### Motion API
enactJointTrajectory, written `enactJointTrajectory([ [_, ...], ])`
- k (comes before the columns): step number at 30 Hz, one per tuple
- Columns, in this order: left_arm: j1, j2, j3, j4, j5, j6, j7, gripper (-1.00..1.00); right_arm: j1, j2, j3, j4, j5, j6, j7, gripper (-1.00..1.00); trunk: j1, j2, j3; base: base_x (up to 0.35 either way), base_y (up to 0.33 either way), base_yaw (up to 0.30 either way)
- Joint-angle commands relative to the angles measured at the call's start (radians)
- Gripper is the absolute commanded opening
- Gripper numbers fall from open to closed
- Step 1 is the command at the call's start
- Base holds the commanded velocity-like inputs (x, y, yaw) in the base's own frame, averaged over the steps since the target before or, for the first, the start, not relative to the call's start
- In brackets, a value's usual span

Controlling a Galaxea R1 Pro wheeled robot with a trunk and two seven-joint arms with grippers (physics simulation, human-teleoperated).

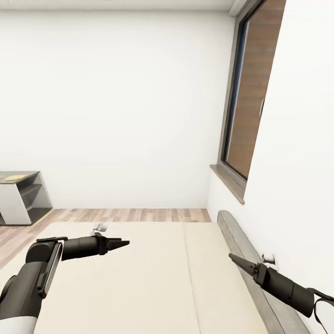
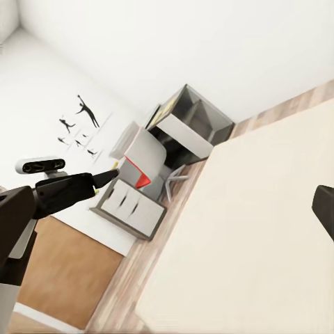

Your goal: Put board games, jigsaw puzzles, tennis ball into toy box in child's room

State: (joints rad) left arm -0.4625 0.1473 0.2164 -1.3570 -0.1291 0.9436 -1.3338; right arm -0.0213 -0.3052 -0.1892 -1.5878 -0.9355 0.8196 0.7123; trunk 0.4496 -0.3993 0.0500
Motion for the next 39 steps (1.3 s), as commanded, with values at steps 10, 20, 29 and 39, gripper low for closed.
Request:
enactJointTrajectory([
  [10,-0.001,0.0,0.001,-0.001,-0.01,0.009,-0.01,1.0,0.0,0.0,-0.001,0.0,-0.002,0.007,0.002,1.0,0.0,-0.001,0.001,0.0,-0.029,0.053],
  [20,-0.001,-0.001,0.001,-0.001,-0.01,0.009,-0.01,1.0,0.0,0.0,-0.001,0.0,-0.002,0.007,0.002,1.0,0.0,-0.001,0.001,0.0,-0.002,0.003],
  [29,-0.001,0.0,0.001,-0.001,-0.01,0.009,-0.01,1.0,0.0,0.0,-0.001,0.0,-0.002,0.006,0.003,1.0,0.0,-0.001,0.001,0.0,0.0,0.0],
  [39,-0.001,0.0,0.001,-0.001,-0.01,0.009,-0.01,1.0,0.0,0.001,0.001,0.0,0.001,0.004,-0.02,1.0,0.0,-0.001,0.001,0.0,0.0,0.0],
])
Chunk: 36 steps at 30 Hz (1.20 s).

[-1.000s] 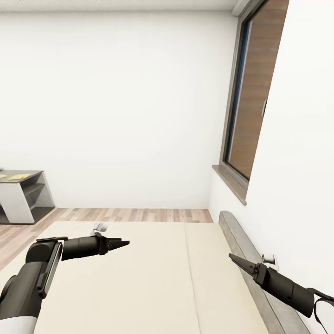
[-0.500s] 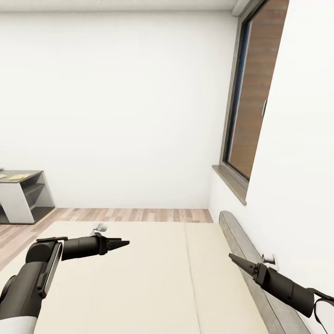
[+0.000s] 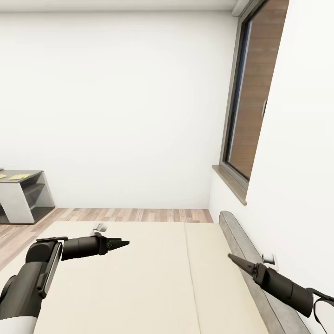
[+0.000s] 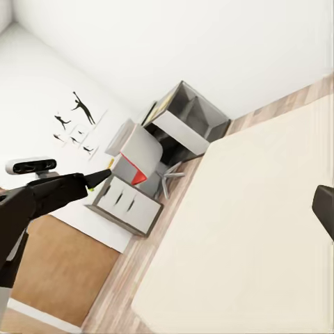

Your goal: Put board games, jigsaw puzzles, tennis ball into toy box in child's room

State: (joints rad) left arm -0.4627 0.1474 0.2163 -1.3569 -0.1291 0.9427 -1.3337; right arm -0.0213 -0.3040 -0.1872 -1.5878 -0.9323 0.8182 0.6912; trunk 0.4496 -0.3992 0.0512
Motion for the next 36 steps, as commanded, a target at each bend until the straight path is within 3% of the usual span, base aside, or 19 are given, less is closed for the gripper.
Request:
enactJointTrajectory([
  [1,-0.001,0.0,0.002,-0.001,-0.01,0.01,-0.01,1.0,-0.001,0.0,-0.001,0.0,0.007,0.007,-0.023,1.0,0.0,-0.001,0.0,0.0,0.0,0.0],
  [4,-0.001,-0.001,0.002,-0.001,-0.01,0.01,-0.01,1.0,-0.005,0.002,0.001,0.0,0.034,0.012,-0.08,1.0,0.0,-0.001,0.0,0.0,0.0,0.0],
  [6,-0.001,-0.001,0.002,-0.001,-0.01,0.01,-0.01,1.0,-0.024,0.006,0.006,0.001,0.063,0.024,-0.153,1.0,0.0,-0.001,0.0,0.0,0.0,0.0],
  [10,-0.001,-0.001,0.002,-0.001,-0.01,0.01,-0.01,1.0,-0.074,0.033,0.065,0.008,0.088,0.068,-0.292,1.0,0.0,-0.001,0.0,0.0,0.0,0.0],
  [11,-0.001,0.0,0.002,-0.001,-0.01,0.01,-0.01,1.0,-0.102,0.051,0.105,0.021,0.095,0.09,-0.368,1.0,0.0,-0.001,0.0,0.0,0.0,0.0],
  [14,-0.001,0.0,0.002,-0.001,-0.01,0.01,-0.01,1.0,-0.14,0.077,0.156,0.049,0.103,0.114,-0.488,1.0,0.0,-0.001,0.0,0.0,0.0,0.0],
  [15,-0.001,0.0,0.003,-0.001,-0.01,0.01,-0.011,1.0,-0.169,0.095,0.185,0.083,0.107,0.125,-0.582,1.0,0.0,-0.001,0.0,0.0,0.0,0.0],
  [17,-0.001,0.0,0.004,-0.001,-0.01,0.01,-0.011,1.0,-0.201,0.113,0.209,0.126,0.109,0.133,-0.68,1.0,0.0,-0.001,0.0,0.0,0.0,0.0],
  [18,-0.001,0.0,0.004,-0.001,-0.01,0.01,-0.011,1.0,-0.233,0.132,0.229,0.174,0.109,0.145,-0.771,1.0,0.0,-0.001,0.0,0.0,0.0,0.0],
  [21,-0.001,0.0,0.004,-0.001,-0.009,0.011,-0.011,1.0,-0.286,0.165,0.251,0.258,0.106,0.186,-0.897,1.0,0.0,-0.001,0.0,0.0,0.0,0.0],
  [26,-0.001,0.0,0.006,-0.001,-0.009,0.011,-0.013,1.0,-0.32,0.189,0.263,0.3,0.104,0.229,-0.967,1.0,0.0,-0.001,0.0,0.0,0.0,0.0],
  [36,-0.001,0.0,0.006,-0.001,-0.009,0.011,-0.015,1.0,-0.331,0.195,0.26,0.286,0.107,0.229,-0.991,1.0,0.0,-0.001,-0.006,0.0,0.0,0.0],
])
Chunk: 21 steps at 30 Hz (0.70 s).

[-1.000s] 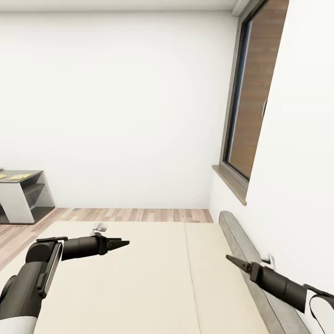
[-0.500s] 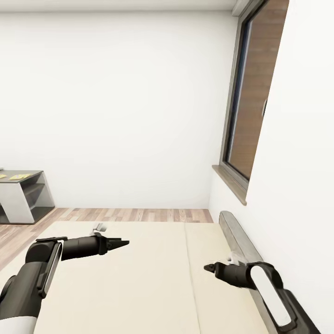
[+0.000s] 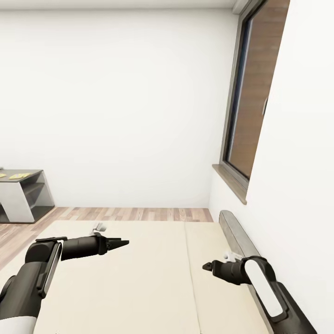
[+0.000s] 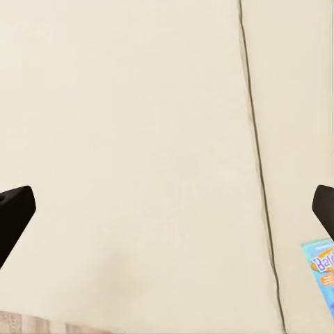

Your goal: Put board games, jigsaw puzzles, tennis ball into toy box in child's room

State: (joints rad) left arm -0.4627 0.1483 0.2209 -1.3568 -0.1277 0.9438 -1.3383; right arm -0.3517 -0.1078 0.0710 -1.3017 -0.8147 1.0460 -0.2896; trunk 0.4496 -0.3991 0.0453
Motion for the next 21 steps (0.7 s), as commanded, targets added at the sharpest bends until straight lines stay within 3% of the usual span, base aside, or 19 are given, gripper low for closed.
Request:
enactJointTrajectory([
  [1,-0.001,0.0,0.002,-0.001,-0.01,0.01,-0.01,1.0,-0.001,-0.001,0.002,0.004,-0.01,0.001,-0.012,1.0,0.0,-0.001,-0.002,0.0,0.0,0.0],
  [11,-0.001,-0.001,0.0,-0.001,-0.007,0.009,-0.012,1.0,-0.005,-0.009,0.001,0.063,-0.001,0.001,-0.056,1.0,0.0,-0.001,-0.018,0.0,0.0,0.0],
  [21,-0.001,0.0,0.002,-0.012,0.002,0.011,-0.025,1.0,-0.006,-0.007,0.0,0.074,-0.003,0.001,-0.248,1.0,0.0,-0.001,-0.034,0.0,0.0,0.0],
])
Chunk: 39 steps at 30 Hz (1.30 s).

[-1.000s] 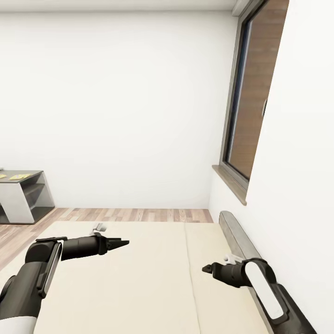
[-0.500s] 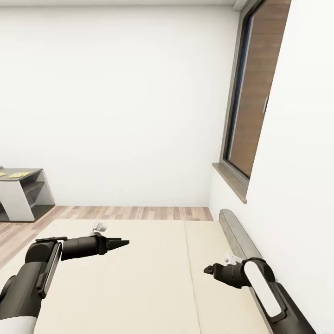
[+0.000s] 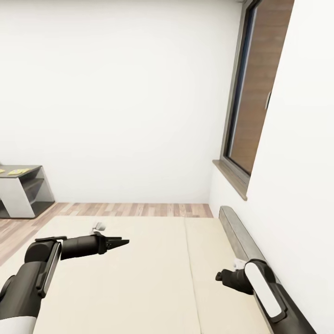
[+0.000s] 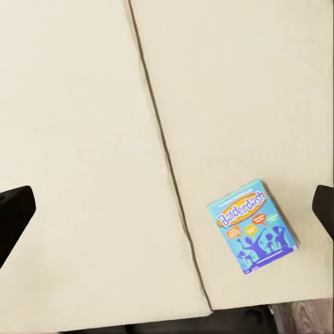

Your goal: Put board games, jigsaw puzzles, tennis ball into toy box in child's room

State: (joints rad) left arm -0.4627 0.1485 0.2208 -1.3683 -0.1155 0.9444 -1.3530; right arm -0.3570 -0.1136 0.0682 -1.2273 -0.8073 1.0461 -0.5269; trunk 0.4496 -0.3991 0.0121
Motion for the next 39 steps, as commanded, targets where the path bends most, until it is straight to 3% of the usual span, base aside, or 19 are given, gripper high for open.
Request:
enactJointTrajectory([
  [1,-0.001,0.0,0.002,-0.002,-0.01,0.01,-0.017,1.0,0.0,0.0,0.002,0.0,-0.01,0.001,-0.018,1.0,0.0,-0.001,-0.002,0.0,0.0,0.0],
  [3,-0.001,0.001,0.002,-0.003,-0.01,0.011,-0.037,1.0,0.0,-0.001,0.002,0.0,-0.01,0.001,-0.029,1.0,0.0,-0.001,-0.005,0.0,0.0,0.0],
  [10,0.0,0.022,0.006,-0.006,-0.012,0.01,-0.218,1.0,0.0,-0.008,0.002,0.004,-0.009,0.001,-0.045,1.0,0.0,-0.001,-0.017,0.0,0.0,0.0],
  [21,0.004,0.042,0.003,-0.008,-0.001,0.02,-0.218,1.0,-0.023,-0.009,0.002,0.078,-0.008,0.001,-0.047,1.0,0.0,-0.001,-0.035,0.0,0.0,0.0],
  [24,0.016,0.039,0.0,-0.005,0.036,0.024,-0.218,1.0,-0.037,-0.007,0.002,0.137,-0.006,0.001,-0.047,1.0,0.0,-0.001,-0.04,0.0,0.0,0.0],
  [29,0.03,0.038,-0.008,-0.011,0.069,0.025,-0.218,1.0,-0.051,-0.006,0.008,0.179,-0.004,-0.031,-0.045,1.0,0.0,-0.001,-0.048,0.0,0.0,0.0],
  [34,0.034,0.041,-0.01,-0.015,0.076,0.026,-0.218,1.0,-0.055,-0.007,0.012,0.192,-0.003,-0.048,-0.044,1.0,0.0,-0.001,-0.056,0.0,0.0,0.0],
  [39,0.034,0.043,-0.006,-0.017,0.078,0.027,-0.218,1.0,-0.055,-0.009,0.016,0.216,0.0,-0.118,-0.041,1.0,0.0,-0.001,-0.064,0.0,0.0,0.0],
])
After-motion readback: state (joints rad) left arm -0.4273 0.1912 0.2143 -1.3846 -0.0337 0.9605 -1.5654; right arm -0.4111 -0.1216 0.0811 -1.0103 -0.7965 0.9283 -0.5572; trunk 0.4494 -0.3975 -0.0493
